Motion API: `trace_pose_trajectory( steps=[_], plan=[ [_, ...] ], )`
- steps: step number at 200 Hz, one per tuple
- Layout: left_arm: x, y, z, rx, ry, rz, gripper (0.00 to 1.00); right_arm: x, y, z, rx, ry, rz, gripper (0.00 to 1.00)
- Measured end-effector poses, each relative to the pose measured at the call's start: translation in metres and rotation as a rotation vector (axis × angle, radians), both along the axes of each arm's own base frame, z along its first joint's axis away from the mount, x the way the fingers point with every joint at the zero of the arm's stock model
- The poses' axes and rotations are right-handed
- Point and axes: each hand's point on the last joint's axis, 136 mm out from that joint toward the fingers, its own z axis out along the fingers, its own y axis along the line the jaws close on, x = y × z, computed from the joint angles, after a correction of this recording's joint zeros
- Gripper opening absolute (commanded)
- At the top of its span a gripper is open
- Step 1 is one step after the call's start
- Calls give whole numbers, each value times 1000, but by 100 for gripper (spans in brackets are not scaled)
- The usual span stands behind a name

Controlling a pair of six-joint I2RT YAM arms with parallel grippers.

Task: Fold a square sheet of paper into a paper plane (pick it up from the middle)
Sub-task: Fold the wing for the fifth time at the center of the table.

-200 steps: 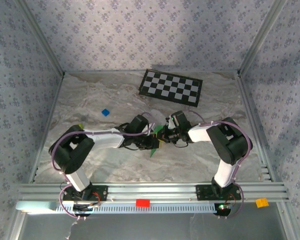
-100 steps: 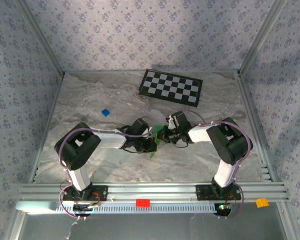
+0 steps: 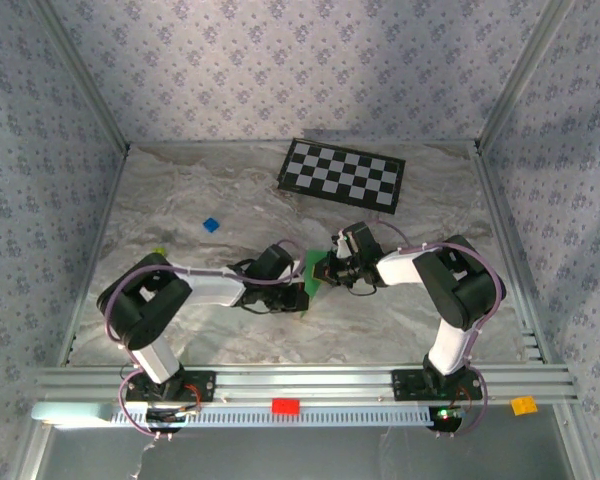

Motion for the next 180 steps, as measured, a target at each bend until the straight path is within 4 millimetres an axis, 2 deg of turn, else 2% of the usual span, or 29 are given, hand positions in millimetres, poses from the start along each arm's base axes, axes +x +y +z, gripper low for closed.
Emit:
trace_pose_trajectory(
  steps=[95,119,149,180],
  plan=[
    [-31,22,-1,60,19,-50,2,0,0,0,0,0,0,8],
    [-38,28,6,65,23,-54,2,0,0,0,0,0,0,8],
    [-29,23,29,15,-34,-39,4,0,0,0,0,1,-1,8],
    [2,12,47,-33,-70,24,4,0,0,0,2,3,-3,8]
  ],
)
